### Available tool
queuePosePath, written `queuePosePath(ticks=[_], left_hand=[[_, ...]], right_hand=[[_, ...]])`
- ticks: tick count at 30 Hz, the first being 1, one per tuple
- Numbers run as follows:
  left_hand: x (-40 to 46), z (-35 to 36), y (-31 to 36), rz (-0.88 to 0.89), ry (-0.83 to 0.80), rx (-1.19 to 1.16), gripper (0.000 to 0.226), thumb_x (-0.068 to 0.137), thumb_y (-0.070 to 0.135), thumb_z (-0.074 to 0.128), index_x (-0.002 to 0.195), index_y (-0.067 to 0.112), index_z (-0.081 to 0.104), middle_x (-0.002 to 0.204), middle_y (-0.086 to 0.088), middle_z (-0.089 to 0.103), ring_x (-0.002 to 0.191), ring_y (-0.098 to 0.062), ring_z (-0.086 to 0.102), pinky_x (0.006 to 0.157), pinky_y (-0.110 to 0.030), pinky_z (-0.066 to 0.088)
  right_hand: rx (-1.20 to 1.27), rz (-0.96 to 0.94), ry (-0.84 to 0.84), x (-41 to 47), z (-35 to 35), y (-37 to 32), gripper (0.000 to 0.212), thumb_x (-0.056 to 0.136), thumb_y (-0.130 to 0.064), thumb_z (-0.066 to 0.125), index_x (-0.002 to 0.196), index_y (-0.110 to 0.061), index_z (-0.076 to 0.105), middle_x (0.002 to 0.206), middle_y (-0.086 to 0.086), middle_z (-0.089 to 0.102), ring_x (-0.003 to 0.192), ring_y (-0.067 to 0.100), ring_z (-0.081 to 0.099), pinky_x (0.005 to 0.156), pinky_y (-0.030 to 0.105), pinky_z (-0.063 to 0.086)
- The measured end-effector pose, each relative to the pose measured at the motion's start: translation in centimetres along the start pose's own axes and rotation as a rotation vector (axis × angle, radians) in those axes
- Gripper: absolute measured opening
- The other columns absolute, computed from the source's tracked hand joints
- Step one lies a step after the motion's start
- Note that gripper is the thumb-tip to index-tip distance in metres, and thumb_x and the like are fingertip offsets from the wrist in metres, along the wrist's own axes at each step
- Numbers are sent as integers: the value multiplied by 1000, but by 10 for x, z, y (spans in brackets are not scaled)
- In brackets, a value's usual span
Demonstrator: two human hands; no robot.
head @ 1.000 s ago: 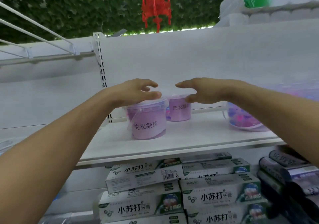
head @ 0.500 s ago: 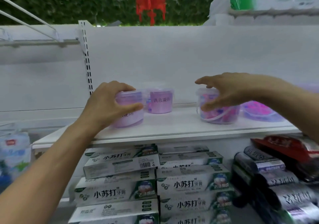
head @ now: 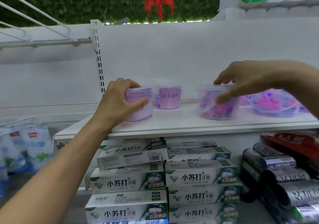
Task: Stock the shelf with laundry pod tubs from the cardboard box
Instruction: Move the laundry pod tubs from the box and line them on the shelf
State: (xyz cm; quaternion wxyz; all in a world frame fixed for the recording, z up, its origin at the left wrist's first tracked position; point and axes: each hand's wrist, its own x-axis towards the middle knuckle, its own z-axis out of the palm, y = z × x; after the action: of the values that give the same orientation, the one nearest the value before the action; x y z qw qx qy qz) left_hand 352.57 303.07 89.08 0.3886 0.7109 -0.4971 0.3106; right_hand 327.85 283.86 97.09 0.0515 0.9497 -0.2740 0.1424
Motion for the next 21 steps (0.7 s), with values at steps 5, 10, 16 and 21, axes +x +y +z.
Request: queuePosePath(ticks=[5,10,16,21], left_hand=[[-1,-2,0,-16,-17,-51,32,77,37,73,104,23,61,103,5,56,102,-13,43,82,-21,31],[-4,-4,2,-62,-45,-81,42,75,40,58,114,23,59,107,5,51,107,-13,39,86,-22,31],[-5,-5,2,-63,-48,-119,31,80,27,66,110,26,60,106,2,53,105,-15,40,85,-23,32],[-5,-4,0,-65,-49,-141,30,81,27,66,110,26,60,104,4,53,104,-13,38,85,-23,33]], right_hand=[[255,-119,318,9,3,-33,108,61,-94,28,103,-1,66,102,11,71,97,34,64,92,45,49],[337,-186,-94,-4,10,-24,54,78,-55,67,128,-44,53,128,-22,50,121,6,46,98,28,29],[429,-226,132,11,42,-40,48,82,-36,69,128,-38,56,124,-17,60,111,4,56,95,22,41],[405,-219,179,22,54,-56,49,85,-38,65,132,-37,50,132,-8,55,117,13,52,97,28,40]])
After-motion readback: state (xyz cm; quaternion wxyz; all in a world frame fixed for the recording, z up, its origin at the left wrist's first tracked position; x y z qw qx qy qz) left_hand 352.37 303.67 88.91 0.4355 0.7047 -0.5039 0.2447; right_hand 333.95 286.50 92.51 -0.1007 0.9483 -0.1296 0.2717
